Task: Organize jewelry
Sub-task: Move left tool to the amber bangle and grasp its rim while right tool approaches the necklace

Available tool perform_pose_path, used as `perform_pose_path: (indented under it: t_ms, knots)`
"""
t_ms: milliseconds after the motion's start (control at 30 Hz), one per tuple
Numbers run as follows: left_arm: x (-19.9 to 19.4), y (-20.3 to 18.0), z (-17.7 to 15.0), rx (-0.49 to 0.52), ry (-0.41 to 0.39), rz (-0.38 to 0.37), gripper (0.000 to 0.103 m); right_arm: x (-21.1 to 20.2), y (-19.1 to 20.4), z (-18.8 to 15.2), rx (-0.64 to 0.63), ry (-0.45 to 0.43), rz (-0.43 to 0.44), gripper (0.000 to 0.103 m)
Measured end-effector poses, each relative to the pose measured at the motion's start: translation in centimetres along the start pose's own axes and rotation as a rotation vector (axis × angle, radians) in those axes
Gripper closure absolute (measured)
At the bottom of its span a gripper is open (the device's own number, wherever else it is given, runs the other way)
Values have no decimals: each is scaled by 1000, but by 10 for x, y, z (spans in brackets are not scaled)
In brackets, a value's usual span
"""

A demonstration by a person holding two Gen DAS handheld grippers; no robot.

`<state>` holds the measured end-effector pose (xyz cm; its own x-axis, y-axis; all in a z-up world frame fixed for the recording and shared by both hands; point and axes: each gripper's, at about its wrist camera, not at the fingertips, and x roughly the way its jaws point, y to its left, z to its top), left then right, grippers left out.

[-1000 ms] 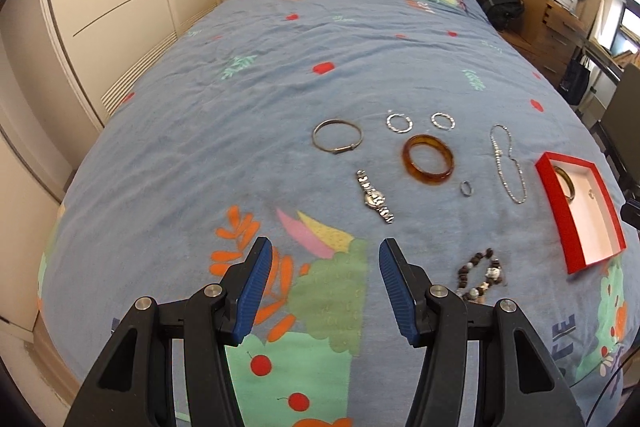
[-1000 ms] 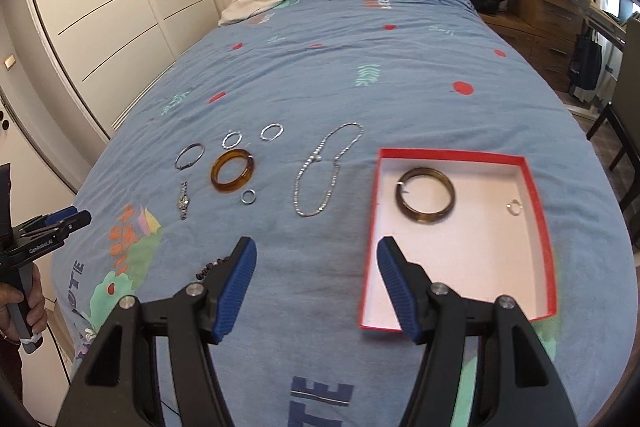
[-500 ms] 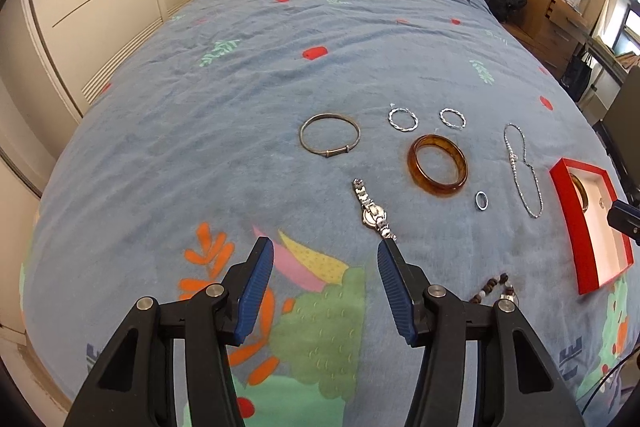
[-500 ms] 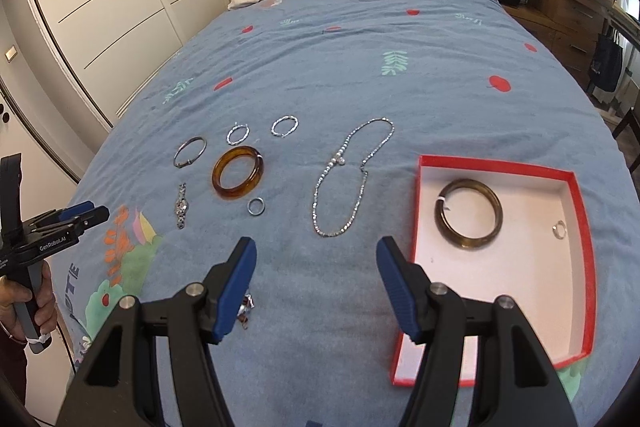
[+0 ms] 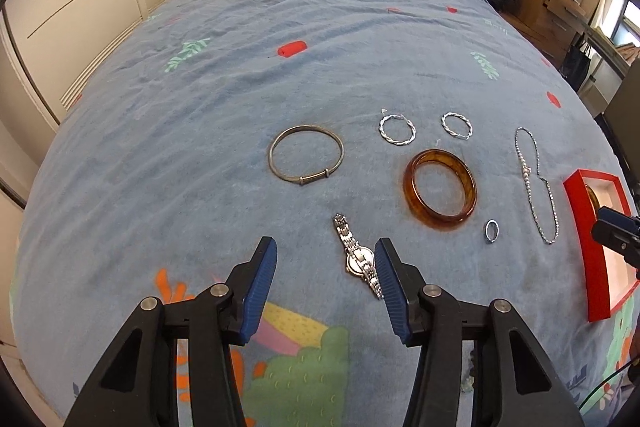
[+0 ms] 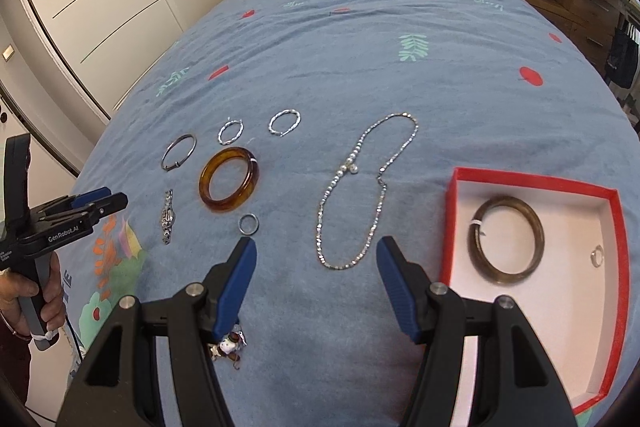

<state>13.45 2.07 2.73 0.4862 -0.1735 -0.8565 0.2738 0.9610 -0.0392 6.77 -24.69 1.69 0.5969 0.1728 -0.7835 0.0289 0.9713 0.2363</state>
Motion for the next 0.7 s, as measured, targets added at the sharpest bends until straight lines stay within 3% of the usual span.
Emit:
perform_pose_path:
  t_ms: [700]
  knots:
    - [39,-20,30,31,23,-55,57,35,-9,12,7,31,-4,42]
